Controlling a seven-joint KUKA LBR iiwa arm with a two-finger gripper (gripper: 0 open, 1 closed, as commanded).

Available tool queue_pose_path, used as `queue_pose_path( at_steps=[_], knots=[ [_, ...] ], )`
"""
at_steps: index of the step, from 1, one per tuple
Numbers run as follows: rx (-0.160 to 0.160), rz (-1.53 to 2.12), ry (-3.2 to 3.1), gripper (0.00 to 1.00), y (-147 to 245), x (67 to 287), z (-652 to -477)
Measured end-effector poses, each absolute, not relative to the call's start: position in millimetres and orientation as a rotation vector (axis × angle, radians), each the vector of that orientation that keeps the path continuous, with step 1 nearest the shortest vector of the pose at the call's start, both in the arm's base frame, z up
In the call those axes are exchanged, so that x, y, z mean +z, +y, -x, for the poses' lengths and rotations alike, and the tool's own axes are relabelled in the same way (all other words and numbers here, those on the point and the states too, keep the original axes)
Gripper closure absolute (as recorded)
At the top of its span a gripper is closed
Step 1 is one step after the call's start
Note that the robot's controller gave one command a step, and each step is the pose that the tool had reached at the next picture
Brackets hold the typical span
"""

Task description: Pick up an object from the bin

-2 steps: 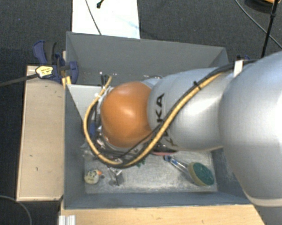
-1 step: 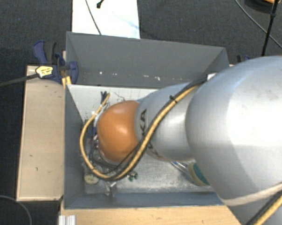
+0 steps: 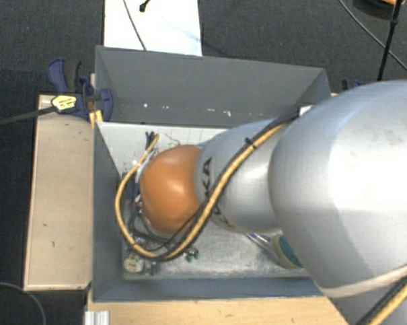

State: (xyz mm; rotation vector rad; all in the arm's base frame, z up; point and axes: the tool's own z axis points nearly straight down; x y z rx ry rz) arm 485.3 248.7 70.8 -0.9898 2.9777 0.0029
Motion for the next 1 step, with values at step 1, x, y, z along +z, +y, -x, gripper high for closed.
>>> queue_pose_path(
  at_steps=[1],
  knots=[
    [0.002, 0.929, 2.989, 1.00, 242.2, 184.7, -499.3]
  ],
)
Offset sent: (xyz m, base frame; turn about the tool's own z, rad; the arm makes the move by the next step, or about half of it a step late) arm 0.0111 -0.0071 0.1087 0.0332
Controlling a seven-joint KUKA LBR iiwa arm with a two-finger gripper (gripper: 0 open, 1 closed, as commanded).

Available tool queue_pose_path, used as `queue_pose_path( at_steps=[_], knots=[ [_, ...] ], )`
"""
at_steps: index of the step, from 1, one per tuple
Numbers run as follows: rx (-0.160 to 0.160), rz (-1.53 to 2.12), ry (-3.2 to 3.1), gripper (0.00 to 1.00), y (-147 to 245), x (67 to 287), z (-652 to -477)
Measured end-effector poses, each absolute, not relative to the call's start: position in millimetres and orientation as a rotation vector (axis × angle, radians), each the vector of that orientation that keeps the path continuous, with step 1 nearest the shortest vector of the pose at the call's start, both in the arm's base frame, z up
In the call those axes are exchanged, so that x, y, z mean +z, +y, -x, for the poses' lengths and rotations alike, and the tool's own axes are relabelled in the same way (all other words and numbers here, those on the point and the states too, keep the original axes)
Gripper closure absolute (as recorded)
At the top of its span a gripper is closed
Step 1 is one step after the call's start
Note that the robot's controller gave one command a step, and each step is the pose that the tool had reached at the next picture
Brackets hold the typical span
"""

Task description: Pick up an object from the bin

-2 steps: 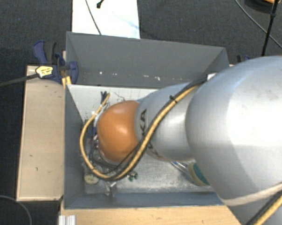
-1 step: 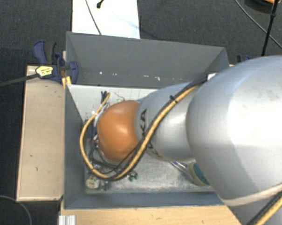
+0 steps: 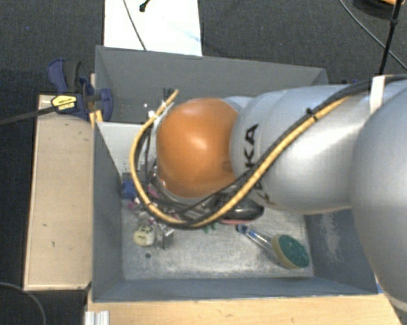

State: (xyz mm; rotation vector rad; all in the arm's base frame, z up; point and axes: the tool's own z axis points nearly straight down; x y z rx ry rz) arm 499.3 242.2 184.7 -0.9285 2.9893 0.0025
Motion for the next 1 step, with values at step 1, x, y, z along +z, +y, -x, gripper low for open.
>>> queue_pose_path(
  at_steps=[1],
  knots=[
    [0.003, 0.946, 2.981, 1.00, 235.4, 324.2, -498.1]
  ],
)
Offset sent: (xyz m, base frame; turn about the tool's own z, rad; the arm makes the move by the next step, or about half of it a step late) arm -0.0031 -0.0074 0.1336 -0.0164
